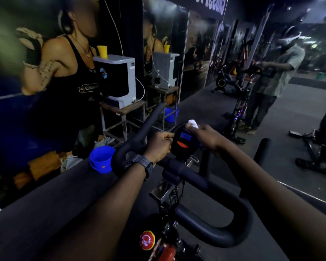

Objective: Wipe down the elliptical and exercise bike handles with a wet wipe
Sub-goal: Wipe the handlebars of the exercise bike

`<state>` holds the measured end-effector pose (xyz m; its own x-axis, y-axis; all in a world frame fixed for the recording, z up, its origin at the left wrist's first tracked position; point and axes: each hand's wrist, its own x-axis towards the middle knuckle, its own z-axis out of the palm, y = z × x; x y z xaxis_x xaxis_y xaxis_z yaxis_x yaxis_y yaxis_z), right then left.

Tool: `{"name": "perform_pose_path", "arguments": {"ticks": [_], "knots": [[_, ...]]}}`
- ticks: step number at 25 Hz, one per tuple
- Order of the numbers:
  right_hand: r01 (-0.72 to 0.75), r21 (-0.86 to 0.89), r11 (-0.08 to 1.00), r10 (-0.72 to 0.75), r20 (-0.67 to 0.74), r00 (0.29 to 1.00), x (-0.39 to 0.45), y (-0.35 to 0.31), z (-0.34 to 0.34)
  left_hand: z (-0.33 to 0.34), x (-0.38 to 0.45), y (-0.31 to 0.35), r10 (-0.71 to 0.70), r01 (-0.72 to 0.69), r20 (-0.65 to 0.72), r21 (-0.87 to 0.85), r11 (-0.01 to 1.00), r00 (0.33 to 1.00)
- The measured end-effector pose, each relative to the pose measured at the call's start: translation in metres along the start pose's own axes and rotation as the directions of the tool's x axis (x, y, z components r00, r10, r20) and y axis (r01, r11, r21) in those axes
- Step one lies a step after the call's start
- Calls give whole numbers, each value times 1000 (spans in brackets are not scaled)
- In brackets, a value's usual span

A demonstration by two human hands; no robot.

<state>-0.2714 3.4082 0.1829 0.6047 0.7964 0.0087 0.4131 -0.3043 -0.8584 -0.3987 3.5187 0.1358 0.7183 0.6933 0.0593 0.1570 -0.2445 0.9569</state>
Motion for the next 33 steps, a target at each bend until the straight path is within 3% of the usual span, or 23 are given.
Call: {"name": "perform_pose_path", "arguments": {"ticks": [3, 6, 8, 10, 12, 16, 18, 20, 22, 26, 28, 30, 31, 33], "knots": [[84, -415, 906, -107, -33, 994, 6, -26, 3, 2, -5, 0, 41, -37, -52, 81, 996, 998], [184, -851, 493, -276, 48, 960, -2, -37, 29, -10, -4, -12, 230, -197, -21, 443, 875, 973], [169, -945, 280, -351, 64, 934, -5, -34, 42, -19, 0, -23, 285, -241, 24, 606, 758, 958], [160, -962, 219, -384, 65, 921, 0, -34, 50, -28, 6, -31, 280, -226, 29, 671, 706, 960], [189, -950, 248, -378, 85, 922, 9, -41, 58, -37, 7, -37, 281, -224, 21, 664, 713, 959], [154, -849, 505, -314, -14, 949, 51, -65, 79, -62, 18, -53, 311, -254, 45, 695, 673, 949], [120, -867, 483, -291, -29, 956, 68, -65, 100, -81, 31, -67, 306, -252, 66, 741, 622, 950], [181, -916, 359, -159, 131, 979, 62, -47, 124, -98, 42, -79, 254, -230, 81, 735, 638, 964], [288, -911, 296, -182, 243, 953, 35, -18, 145, -114, 49, -91, 240, -238, 98, 706, 667, 966], [268, -921, 284, -366, 154, 918, 0, 14, 176, -127, 56, -100, 295, -293, 107, 638, 712, 949], [308, -893, 328, -410, 159, 898, 7, 1, 196, -133, 62, -104, 301, -289, 86, 609, 739, 950], [377, -821, 430, -343, 238, 909, 27, -20, 209, -138, 65, -104, 284, -254, 33, 552, 794, 958], [409, -810, 419, -297, 303, 905, 33, -26, 208, -140, 63, -102, 256, -224, 8, 511, 830, 967], [504, -789, 351, -351, 388, 852, 37, -9, 196, -142, 59, -96, 221, -195, 2, 485, 853, 975]]}}
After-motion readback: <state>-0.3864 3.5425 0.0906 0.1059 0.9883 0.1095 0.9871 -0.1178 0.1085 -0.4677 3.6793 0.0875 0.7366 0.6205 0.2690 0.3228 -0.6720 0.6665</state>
